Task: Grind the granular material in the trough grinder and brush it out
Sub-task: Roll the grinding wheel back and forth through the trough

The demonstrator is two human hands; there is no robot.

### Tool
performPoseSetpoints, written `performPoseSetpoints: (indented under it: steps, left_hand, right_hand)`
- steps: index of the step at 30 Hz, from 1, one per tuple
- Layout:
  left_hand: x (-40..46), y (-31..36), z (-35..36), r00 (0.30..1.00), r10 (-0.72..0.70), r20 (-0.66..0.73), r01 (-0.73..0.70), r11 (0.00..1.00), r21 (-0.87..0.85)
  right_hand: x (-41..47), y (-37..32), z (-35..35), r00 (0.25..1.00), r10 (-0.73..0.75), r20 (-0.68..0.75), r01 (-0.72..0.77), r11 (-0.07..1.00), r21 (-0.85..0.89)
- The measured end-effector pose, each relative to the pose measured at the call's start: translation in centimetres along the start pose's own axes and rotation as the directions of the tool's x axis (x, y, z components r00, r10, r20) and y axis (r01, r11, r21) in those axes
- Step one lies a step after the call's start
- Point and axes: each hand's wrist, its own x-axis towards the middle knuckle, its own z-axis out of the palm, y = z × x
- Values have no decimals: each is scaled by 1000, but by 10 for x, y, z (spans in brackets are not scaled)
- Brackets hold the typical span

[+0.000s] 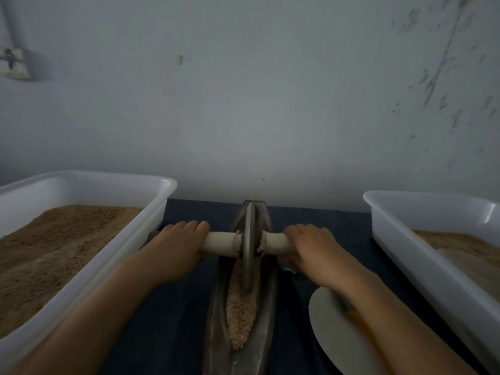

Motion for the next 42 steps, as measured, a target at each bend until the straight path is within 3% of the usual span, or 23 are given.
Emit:
performPoseSetpoints:
  steps: [5, 8, 13, 17, 23, 28, 32, 36, 39, 42]
  left_hand:
    - [7, 8, 18, 974, -79, -213, 92, 994, 51]
    - [8, 9, 18, 973, -83, -213, 94, 995, 39]
    - [0, 5, 7, 996, -64, -69, 67, 997, 42]
    - [-8, 8, -11, 994, -22, 111, 13, 997, 78]
    - [-23, 10, -45, 883, 62, 465, -28, 996, -79]
    - [-22, 4, -48, 838, 101, 536, -1, 983, -184]
    - [-14, 5, -32, 902, 45, 428, 25, 987, -157]
    - [-1, 3, -8, 991, -40, 126, 44, 999, -29]
    - [7, 4, 9, 995, -69, -65, 72, 997, 41]
    - [11, 9, 19, 975, -91, -202, 113, 989, 99]
  right_hand:
    - [6, 6, 18, 988, 23, -156, -26, 999, -21]
    - [5, 4, 19, 984, 24, -178, -28, 999, -20]
    - [-2, -3, 8, 997, 6, -78, -10, 999, -45]
    - [-11, -9, -9, 993, 7, 117, -8, 1000, 12]
    - [-28, -18, -50, 916, -75, 394, 28, 992, 123]
    - [-30, -19, -57, 889, -107, 445, 27, 983, 182]
    - [-16, -14, -44, 924, -68, 376, 13, 989, 148]
    - [-1, -1, -15, 989, -14, 146, 8, 999, 42]
    - [5, 7, 6, 999, 0, -52, 0, 1000, -5]
    - [8, 10, 17, 987, 16, -163, -9, 999, 46]
